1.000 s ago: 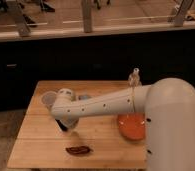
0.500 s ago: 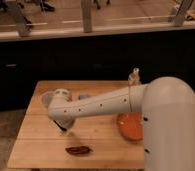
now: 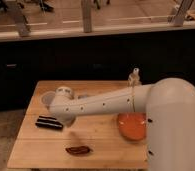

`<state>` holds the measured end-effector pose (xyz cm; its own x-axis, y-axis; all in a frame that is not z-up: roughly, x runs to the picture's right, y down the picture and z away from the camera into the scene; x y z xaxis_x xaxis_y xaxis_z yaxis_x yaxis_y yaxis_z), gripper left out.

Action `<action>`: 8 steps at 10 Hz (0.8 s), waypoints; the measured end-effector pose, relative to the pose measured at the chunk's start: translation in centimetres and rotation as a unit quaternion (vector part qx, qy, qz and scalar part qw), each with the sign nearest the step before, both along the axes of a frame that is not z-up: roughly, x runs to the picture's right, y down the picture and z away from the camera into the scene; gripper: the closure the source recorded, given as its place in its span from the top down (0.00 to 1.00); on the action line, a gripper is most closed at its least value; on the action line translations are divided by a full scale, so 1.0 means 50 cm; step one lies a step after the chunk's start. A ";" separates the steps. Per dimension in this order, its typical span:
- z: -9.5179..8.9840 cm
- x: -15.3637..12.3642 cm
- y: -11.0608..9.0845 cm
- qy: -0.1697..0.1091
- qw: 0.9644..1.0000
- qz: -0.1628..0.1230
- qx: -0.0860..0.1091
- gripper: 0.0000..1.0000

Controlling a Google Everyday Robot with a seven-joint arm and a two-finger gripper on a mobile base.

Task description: Knock the eraser over

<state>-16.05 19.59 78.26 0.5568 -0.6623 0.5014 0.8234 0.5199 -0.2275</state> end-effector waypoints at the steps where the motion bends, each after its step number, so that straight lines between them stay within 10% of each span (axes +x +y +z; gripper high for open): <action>1: 0.000 -0.006 0.000 -0.002 1.000 -0.003 0.000 0.02; 8: -0.004 -0.032 0.002 -0.015 1.000 -0.010 -0.011 0.02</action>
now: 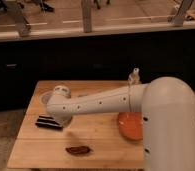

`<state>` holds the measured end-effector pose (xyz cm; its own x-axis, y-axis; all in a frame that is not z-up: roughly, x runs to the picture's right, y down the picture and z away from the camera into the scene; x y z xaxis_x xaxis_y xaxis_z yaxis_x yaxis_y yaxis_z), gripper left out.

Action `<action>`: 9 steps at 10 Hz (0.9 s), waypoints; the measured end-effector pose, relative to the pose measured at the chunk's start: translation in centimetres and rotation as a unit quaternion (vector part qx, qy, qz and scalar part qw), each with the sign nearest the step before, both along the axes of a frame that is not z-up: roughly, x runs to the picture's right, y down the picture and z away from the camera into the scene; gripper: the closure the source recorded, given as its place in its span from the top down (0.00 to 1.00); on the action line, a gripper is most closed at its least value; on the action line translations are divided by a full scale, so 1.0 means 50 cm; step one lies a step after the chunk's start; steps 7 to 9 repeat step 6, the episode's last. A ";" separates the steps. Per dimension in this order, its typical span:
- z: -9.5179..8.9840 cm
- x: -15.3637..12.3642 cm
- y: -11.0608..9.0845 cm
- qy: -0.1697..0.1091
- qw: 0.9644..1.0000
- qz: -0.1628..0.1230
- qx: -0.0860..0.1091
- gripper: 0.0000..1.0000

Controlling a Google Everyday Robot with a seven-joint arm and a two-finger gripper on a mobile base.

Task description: Knock the eraser over

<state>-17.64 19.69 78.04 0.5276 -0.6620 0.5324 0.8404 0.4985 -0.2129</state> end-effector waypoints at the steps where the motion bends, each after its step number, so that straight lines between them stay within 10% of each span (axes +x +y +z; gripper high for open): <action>1: -0.001 0.001 0.000 -0.002 1.000 0.000 -0.001 0.02; 9: -0.007 0.008 0.000 -0.013 1.000 0.002 -0.008 0.02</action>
